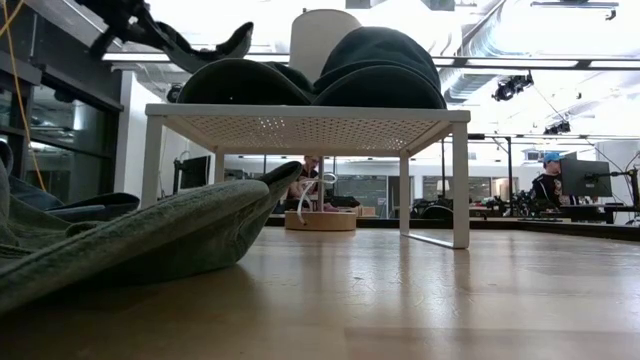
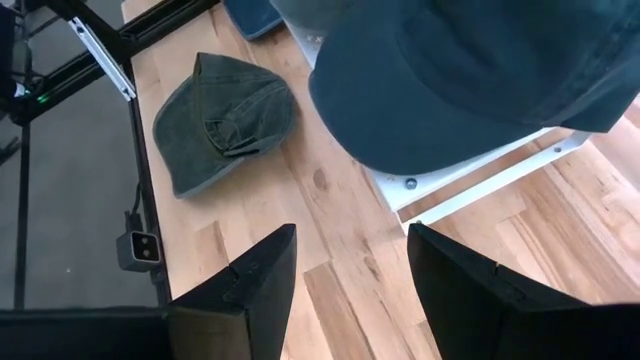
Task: Pick & Place hat
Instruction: Stack the top green cap on the green cap on the shelf
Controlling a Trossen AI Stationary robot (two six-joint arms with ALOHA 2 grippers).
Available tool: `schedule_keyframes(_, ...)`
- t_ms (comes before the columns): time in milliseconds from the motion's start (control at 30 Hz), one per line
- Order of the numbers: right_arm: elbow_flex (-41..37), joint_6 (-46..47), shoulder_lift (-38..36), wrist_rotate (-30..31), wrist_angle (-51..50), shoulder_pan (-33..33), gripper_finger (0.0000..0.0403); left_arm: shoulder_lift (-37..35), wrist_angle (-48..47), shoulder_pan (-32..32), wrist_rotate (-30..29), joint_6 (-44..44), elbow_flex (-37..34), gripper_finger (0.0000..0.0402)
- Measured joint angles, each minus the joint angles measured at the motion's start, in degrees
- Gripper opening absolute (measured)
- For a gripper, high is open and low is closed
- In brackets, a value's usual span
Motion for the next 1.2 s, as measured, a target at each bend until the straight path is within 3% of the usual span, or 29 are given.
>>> schedule_keyframes(267, 0.0, 0.97, 0.0, 3.45, 0.0, 4.96, 0.0185, 0.2, 2.3, -2.62, -1.51, -1.72, 0.0, 0.0006)
schedule_keyframes(533, 0.0, 2.84, 0.0, 8.37, 0.06, 9.45, 0.0185, 3.69, 9.78, -18.11, -12.74, -3.46, -0.02, 0.0006)
schedule_keyframes(700, 0.0, 3.27, 0.0, 8.81, 3.18, 9.74, 0.0185, 6.6, 23.92, -28.0, -17.44, -3.3, -0.04, 0.0006)
schedule_keyframes(800, 0.0, -0.81, 0.0, 10.41, 6.8, 9.61, 0.0185, 7.98, 32.41, -32.13, -18.28, -1.57, -0.02, 0.0006)
schedule_keyframes(1033, 0.0, -14.32, 0.0, 20.66, 17.23, 9.57, 0.0185, 11.56, 40.84, -40.09, -18.14, 2.48, -0.02, 0.0006)
schedule_keyframes(1200, -0.02, -26.93, 0.0, 31.57, 28.0, 9.57, 0.0185, 12.5, 47.12, -43.88, -12.46, 6.93, -0.04, 0.0006)
